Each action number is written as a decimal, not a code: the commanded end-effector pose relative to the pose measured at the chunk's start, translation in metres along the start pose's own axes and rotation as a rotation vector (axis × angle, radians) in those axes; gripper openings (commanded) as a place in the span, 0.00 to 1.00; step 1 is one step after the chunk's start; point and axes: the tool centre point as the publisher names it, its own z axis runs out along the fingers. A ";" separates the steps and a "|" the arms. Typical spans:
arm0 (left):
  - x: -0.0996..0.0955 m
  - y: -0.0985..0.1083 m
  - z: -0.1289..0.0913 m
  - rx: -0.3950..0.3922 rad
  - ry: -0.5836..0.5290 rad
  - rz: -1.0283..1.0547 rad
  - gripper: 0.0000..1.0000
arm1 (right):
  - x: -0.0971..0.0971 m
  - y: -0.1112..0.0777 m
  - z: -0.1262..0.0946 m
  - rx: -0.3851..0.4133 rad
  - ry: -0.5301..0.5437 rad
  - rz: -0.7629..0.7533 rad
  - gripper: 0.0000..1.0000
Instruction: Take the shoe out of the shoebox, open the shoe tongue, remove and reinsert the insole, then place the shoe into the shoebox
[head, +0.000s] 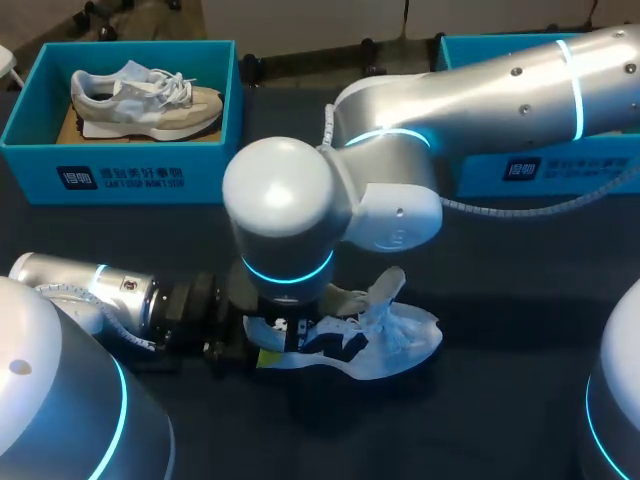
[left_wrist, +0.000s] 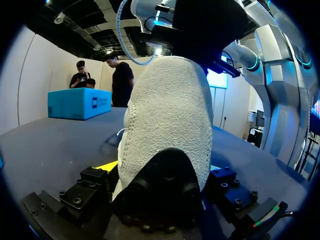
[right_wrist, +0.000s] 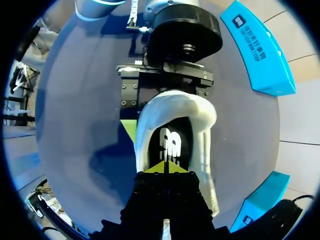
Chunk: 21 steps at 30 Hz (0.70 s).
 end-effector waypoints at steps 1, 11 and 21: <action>0.000 0.001 0.000 0.000 -0.004 0.000 0.00 | 0.003 -0.009 0.004 -0.008 0.007 0.014 0.00; 0.000 0.001 0.000 0.000 -0.004 0.000 0.00 | 0.003 -0.016 0.007 0.006 0.002 0.033 0.00; 0.000 0.001 0.000 0.000 -0.004 0.000 0.00 | -0.005 -0.033 0.017 0.011 -0.021 0.076 0.00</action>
